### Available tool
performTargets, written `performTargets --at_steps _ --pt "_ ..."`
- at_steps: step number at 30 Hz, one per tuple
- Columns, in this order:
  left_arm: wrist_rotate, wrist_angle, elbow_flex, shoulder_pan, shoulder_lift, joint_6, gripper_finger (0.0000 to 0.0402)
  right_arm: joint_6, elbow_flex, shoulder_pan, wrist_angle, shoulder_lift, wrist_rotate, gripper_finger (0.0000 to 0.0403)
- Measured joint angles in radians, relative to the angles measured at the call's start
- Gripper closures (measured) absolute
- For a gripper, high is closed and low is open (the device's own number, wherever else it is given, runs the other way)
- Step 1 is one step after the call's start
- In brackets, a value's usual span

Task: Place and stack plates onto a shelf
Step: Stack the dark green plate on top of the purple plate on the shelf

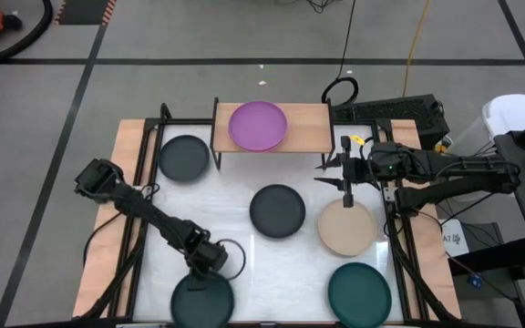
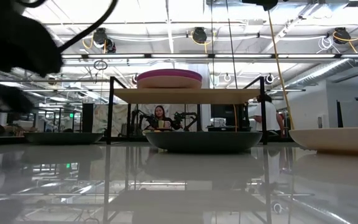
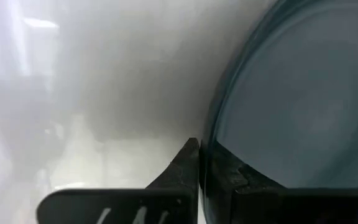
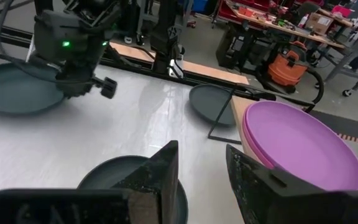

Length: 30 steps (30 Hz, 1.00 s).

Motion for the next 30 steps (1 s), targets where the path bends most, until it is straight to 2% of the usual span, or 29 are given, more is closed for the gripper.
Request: performTargets --at_steps 10,18,22,26,30 --pt "-0.191 -0.104 -0.002 0.139 -0.219 0.027 0.0392 0.018 0.0 0.0 -0.008 0.0 -0.003 0.0287" --pt "-0.225 -0.107 0.037 0.34 -0.37 0.204 0.0392 0.018 -0.078 0.043 0.067 -0.079 -0.056 0.0287" --pt "-0.26 -0.137 0.127 0.476 -0.425 0.341 0.0392 0.022 -0.185 0.049 0.178 -0.172 -0.054 0.0287" --pt "-0.326 -0.139 0.277 0.663 -0.44 0.425 0.0392 0.028 -0.33 0.048 0.374 -0.253 -0.053 0.0287" --pt "-0.296 -0.138 0.448 0.866 -0.413 0.485 0.0392 0.037 -0.475 0.048 0.6 -0.296 -0.053 0.0287"
